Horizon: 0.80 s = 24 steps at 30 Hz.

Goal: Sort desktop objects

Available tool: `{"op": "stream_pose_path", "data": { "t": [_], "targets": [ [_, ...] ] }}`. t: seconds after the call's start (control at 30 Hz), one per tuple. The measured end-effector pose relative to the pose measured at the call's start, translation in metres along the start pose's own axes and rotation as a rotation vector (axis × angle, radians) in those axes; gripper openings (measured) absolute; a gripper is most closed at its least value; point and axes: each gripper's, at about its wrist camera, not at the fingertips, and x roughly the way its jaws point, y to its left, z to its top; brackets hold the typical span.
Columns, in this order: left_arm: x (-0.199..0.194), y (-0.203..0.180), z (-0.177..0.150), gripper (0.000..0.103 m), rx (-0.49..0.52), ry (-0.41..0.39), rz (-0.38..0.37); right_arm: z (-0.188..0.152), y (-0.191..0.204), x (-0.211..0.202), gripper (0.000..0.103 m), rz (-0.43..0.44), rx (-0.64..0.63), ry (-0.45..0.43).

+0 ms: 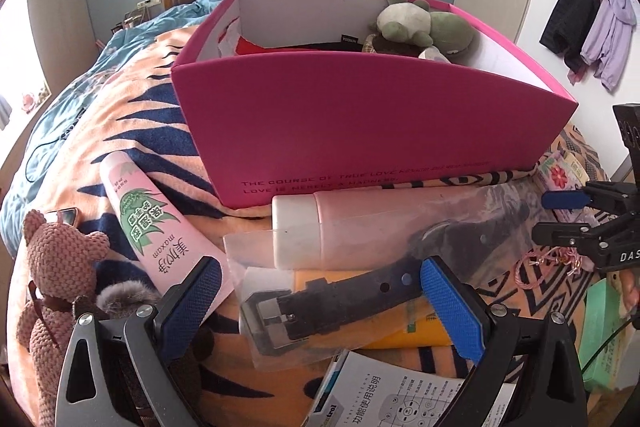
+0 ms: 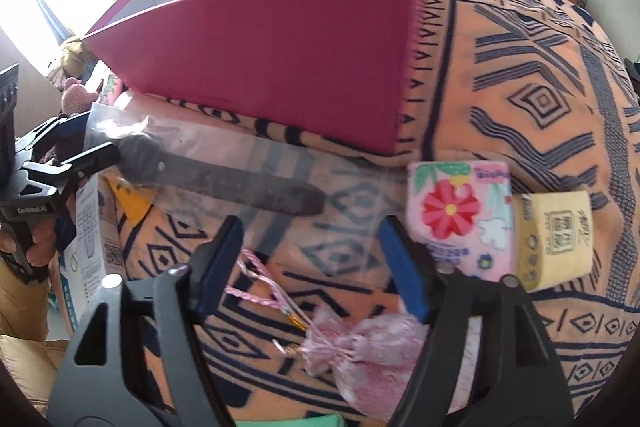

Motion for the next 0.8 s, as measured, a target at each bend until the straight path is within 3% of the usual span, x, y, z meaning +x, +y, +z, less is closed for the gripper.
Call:
{"op": "stream_pose_path", "data": {
  "t": [0.4, 0.5, 0.67, 0.8],
  "targets": [
    [0.0, 0.006, -0.001, 0.102, -0.01, 0.017, -0.016, -0.011, -0.019, -0.007, 0.075, -0.074, 0.066, 0.013],
    [0.0, 0.004, 0.0, 0.102, -0.003, 0.022, -0.016, -0.011, -0.017, -0.003, 0.085, -0.035, 0.073, 0.008],
    [-0.001, 0.004, -0.002, 0.101, 0.001, 0.029, -0.024, -0.005, -0.011, 0.001, 0.087, 0.038, 0.067, -0.02],
    [-0.002, 0.005, -0.003, 0.101, 0.007, 0.034, -0.029, -0.008, -0.025, -0.005, 0.086, 0.223, 0.14, -0.057]
  ]
}}
